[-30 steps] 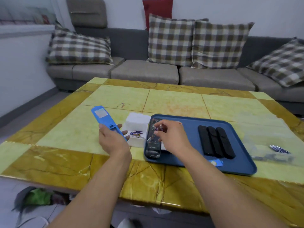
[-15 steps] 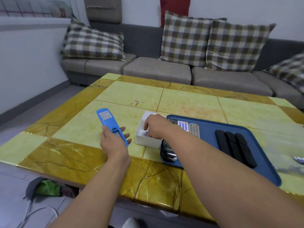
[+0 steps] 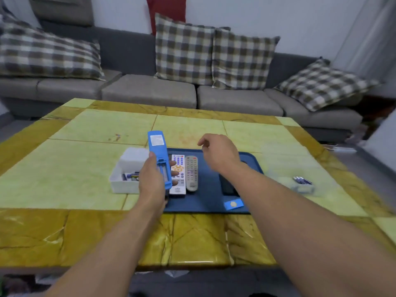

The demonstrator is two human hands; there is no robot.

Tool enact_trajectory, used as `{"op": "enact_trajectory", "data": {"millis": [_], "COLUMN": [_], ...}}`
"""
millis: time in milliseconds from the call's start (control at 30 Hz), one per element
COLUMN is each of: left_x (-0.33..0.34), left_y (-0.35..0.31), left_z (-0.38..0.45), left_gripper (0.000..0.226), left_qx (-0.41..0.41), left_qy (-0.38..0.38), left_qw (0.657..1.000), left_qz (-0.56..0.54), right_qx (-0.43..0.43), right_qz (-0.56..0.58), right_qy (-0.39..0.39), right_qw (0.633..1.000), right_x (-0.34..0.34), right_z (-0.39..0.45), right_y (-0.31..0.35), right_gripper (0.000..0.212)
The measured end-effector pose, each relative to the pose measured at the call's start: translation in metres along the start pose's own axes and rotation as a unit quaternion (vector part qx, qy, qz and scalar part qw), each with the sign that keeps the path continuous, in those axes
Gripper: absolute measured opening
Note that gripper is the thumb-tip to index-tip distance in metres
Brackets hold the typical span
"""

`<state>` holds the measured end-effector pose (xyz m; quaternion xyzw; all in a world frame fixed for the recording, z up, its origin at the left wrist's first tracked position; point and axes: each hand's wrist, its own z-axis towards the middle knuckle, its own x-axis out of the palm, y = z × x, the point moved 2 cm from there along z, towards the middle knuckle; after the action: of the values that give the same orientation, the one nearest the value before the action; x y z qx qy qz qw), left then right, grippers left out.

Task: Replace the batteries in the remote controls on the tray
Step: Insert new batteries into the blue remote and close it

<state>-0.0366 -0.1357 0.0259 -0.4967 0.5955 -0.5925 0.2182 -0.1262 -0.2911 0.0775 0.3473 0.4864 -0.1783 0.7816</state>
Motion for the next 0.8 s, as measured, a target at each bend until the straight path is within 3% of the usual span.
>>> {"op": "enact_trajectory", "data": {"millis": [167,333,567,667,800], "left_x": [0.071,0.121,0.151,0.154,0.159], "left_y": [0.026,0.049,0.062,0.065,0.069], "left_z": [-0.027,-0.05,-0.055,-0.052,-0.049], "left_gripper": [0.035,0.031,0.024,0.027,0.029], "left_qx": [-0.03,-0.065,-0.068,-0.07,-0.078], "left_qy": [0.135,0.234,0.298,0.295,0.299], "left_qw": [0.99,0.97,0.952,0.952,0.95], "left_qz": [-0.002,0.011,0.039,0.039,0.046], "right_qx": [0.159,0.292,0.31,0.286,0.289], "right_qz": [0.005,-0.072,-0.172,-0.258,-0.275], "right_qy": [-0.069,-0.016,0.119,0.172,0.184], "right_qw": [0.985,0.953,0.927,0.907,0.898], "right_x": [-0.055,-0.091,-0.087,-0.083,-0.077], "right_z": [-0.024,-0.042,-0.043,-0.039,-0.029], "right_y": [-0.113,-0.209,-0.263,-0.27,-0.28], "right_gripper": [0.032,0.023,0.026,0.042,0.051]}}
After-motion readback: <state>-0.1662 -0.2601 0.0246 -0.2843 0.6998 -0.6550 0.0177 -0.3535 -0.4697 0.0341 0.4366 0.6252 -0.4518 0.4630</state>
